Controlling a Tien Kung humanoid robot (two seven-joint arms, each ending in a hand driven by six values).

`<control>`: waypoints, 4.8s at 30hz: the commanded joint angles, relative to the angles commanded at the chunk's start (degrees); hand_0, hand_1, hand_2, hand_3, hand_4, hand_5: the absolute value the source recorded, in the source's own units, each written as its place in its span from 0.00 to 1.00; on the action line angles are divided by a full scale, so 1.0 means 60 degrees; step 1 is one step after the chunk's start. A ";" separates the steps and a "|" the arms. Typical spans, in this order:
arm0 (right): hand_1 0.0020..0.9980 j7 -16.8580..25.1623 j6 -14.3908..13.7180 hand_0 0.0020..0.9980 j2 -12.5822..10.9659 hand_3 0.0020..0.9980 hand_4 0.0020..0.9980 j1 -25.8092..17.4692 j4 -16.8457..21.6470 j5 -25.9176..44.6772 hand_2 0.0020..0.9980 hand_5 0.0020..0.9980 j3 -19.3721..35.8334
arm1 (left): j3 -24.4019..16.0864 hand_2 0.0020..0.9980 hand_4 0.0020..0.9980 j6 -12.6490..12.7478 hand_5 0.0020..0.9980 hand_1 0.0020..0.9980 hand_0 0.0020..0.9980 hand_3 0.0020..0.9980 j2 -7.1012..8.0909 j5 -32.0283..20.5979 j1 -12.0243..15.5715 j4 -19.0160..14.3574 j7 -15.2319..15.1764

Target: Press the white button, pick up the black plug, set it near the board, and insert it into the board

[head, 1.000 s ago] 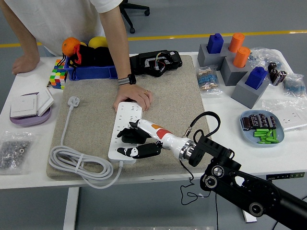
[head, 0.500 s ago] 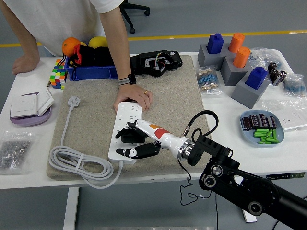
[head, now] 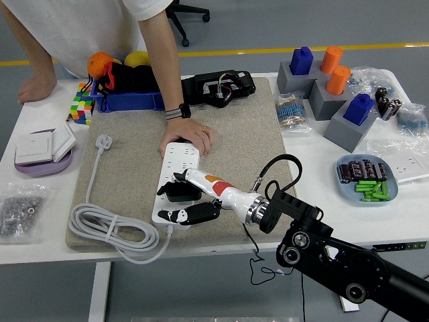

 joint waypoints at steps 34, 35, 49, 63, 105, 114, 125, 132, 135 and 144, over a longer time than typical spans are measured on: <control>0.72 0.0016 -0.0054 0.80 -0.0051 0.60 0.82 -0.0071 -0.0056 -0.0063 0.69 0.41 0.0188 | -0.0038 0.63 0.52 0.0017 0.37 0.63 0.62 0.69 0.0000 -0.0031 -0.0033 0.0000 -0.0020; 0.72 0.0014 -0.0052 0.80 -0.0066 0.60 0.82 -0.0079 -0.0056 -0.0061 0.69 0.40 0.0183 | -0.0031 0.63 0.52 0.0018 0.37 0.63 0.62 0.69 0.0000 -0.0050 -0.0035 0.0000 -0.0023; 0.72 -0.0105 -0.0079 0.80 -0.0455 0.60 0.82 -0.0114 0.0909 -0.0804 0.69 0.40 0.1520 | 0.0070 0.63 0.52 -0.0015 0.38 0.63 0.62 0.69 0.0000 -0.0122 -0.0061 0.0000 -0.0006; 0.76 0.0599 -0.0521 0.85 -0.0822 0.65 0.84 -0.1724 0.1381 -0.1049 0.70 0.40 0.4422 | 0.0212 0.63 0.52 -0.0085 0.38 0.63 0.63 0.69 0.0004 -0.0105 -0.0077 0.0000 -0.0036; 0.83 0.1717 -0.1079 0.89 -0.0648 0.74 0.91 -0.5091 0.2363 -0.0911 0.78 0.45 1.0069 | 0.0844 0.63 0.53 -0.0251 0.37 0.63 0.63 0.69 0.0199 0.0131 -0.0282 0.0000 -0.0199; 0.73 0.2253 -0.1506 0.81 -0.0623 0.66 0.89 -0.5246 0.2402 -0.0795 0.66 0.45 1.0369 | 0.0736 0.63 0.53 -0.0238 0.37 0.63 0.62 0.69 0.0201 0.0252 -0.0243 0.0000 -0.0190; 0.70 0.2140 -0.1424 0.78 -0.0340 0.63 0.87 -0.5352 0.2513 -0.0926 0.63 0.43 1.0790 | 0.0824 0.63 0.53 -0.0212 0.37 0.63 0.63 0.69 0.0000 -0.0042 -0.0014 0.0000 -0.0163; 0.70 0.1587 -0.1084 0.78 -0.0357 0.63 0.86 -0.5283 0.2518 -0.1121 0.63 0.43 1.0858 | 0.0744 0.63 0.53 -0.0184 0.38 0.63 0.63 0.69 0.0000 -0.0030 -0.0066 0.0000 -0.0157; 0.70 0.1460 -0.0976 0.78 -0.0305 0.63 0.86 -0.5232 0.2468 -0.1213 0.63 0.43 1.0874 | 0.0697 0.63 0.53 -0.0172 0.38 0.63 0.63 0.69 0.0000 -0.0012 -0.0100 0.0000 -0.0155; 0.69 0.1938 -0.1104 0.76 -0.0269 0.62 0.85 -0.5186 0.2252 -0.1143 0.62 0.42 1.0904 | 0.0577 0.63 0.54 -0.0178 0.38 0.63 0.63 0.69 0.0000 0.0047 -0.0158 0.0000 -0.0129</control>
